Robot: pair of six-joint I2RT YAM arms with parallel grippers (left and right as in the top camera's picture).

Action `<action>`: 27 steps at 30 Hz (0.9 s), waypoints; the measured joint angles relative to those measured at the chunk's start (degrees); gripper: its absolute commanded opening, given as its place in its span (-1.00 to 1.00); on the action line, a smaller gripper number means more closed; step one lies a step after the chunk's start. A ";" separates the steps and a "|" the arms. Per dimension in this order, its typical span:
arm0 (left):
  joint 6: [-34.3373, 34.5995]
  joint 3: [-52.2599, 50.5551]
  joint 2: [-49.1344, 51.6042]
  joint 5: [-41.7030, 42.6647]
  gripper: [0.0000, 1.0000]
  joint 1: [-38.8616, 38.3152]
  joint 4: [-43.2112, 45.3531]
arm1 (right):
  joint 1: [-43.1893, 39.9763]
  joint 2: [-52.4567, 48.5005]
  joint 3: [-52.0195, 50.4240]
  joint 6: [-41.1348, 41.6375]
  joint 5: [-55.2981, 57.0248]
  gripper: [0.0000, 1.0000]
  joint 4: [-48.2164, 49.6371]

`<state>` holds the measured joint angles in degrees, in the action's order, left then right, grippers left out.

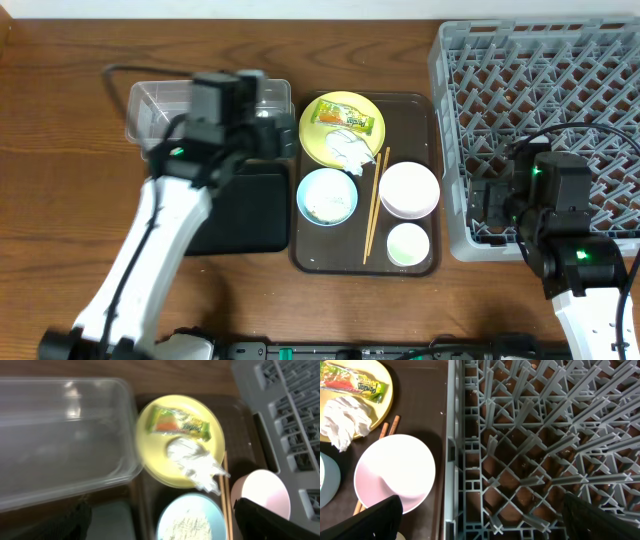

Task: Sort waste into correct bins and load items into the dishwasher rack
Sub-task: 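Reach the left gripper to the white tissue on the yellow plate, then grasp the tissue and drop it into the clear plastic bin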

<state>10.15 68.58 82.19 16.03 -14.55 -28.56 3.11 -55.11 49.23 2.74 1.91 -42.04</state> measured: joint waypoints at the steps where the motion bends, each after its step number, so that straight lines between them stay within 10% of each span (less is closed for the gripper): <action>1: 0.15 0.33 1.25 -0.15 0.87 -1.05 1.22 | 0.00 0.00 0.02 0.00 0.00 0.99 0.04; 19: 0.37 0.57 25.00 -6.58 0.83 -15.21 17.51 | 0.00 0.00 0.22 0.00 -0.07 0.98 -0.07; 27: 0.44 0.57 30.08 -7.43 0.43 -15.23 18.58 | 0.00 0.00 0.22 0.00 -0.07 0.99 -0.17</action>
<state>10.59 69.14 112.27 8.60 -29.78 -9.98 3.11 -55.11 49.45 2.74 1.85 -42.22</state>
